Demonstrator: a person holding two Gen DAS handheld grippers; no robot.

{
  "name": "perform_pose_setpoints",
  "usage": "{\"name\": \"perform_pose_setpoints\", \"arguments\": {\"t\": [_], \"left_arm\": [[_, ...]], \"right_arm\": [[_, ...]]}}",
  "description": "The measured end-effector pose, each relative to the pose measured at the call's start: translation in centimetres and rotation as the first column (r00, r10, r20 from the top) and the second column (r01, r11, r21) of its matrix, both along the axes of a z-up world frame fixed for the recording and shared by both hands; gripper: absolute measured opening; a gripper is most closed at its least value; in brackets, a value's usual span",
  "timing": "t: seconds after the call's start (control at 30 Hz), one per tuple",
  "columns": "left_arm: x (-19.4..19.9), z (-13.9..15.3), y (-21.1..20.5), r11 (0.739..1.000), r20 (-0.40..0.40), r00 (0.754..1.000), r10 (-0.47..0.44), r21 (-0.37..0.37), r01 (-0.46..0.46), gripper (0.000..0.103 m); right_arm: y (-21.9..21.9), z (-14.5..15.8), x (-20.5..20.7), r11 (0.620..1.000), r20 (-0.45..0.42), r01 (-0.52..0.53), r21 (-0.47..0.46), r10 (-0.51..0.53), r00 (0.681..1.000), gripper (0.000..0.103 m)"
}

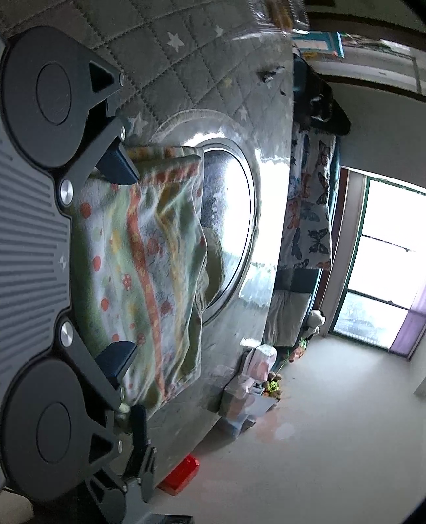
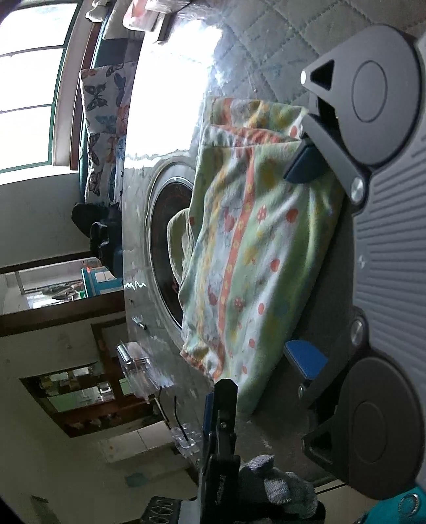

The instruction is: Fold clothes

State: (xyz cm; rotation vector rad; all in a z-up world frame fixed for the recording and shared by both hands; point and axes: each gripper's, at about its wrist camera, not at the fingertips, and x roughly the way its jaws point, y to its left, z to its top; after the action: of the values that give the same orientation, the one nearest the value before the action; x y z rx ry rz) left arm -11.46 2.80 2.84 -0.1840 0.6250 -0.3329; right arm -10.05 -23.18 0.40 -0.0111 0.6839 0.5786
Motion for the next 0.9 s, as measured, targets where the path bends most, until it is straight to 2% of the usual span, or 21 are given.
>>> {"name": "perform_pose_setpoints", "arguments": {"t": [0.13, 0.3, 0.43, 0.63, 0.8, 0.9], "left_arm": [[0.1, -0.1, 0.4, 1.000, -0.007, 1.000, 0.024, -0.002, -0.024, 0.103], [0.0, -0.5, 0.0, 0.994, -0.015, 0.998, 0.068, 0.088, -0.067, 0.103], [-0.2, -1.0, 0.2, 0.989, -0.024, 0.995, 0.098, 0.114, -0.094, 0.103], [-0.3, -1.4, 0.6, 0.984, -0.030, 0.993, 0.114, 0.138, -0.109, 0.103], [-0.5, -1.6, 0.2, 0.976, -0.028, 0.993, 0.114, 0.188, -0.106, 0.103], [-0.8, -1.5, 0.5, 0.975, -0.031, 0.992, 0.119, 0.191, -0.111, 0.103]], "right_arm": [[-0.2, -0.1, 0.1, 1.000, -0.012, 0.014, 0.025, -0.013, 1.000, 0.103], [-0.3, -0.1, 0.2, 0.999, -0.018, 0.012, 0.039, -0.011, 1.000, 0.103], [-0.4, 0.6, 0.1, 0.998, -0.004, 0.023, 0.052, -0.023, 1.000, 0.103], [0.7, 1.1, 0.3, 0.998, 0.068, 0.050, -0.037, -0.048, 0.997, 0.103], [1.2, -0.2, 1.1, 0.996, 0.021, 0.031, -0.080, -0.030, 0.999, 0.103], [1.7, -0.6, 0.9, 0.989, 0.034, 0.024, -0.143, -0.020, 0.999, 0.103]]}}
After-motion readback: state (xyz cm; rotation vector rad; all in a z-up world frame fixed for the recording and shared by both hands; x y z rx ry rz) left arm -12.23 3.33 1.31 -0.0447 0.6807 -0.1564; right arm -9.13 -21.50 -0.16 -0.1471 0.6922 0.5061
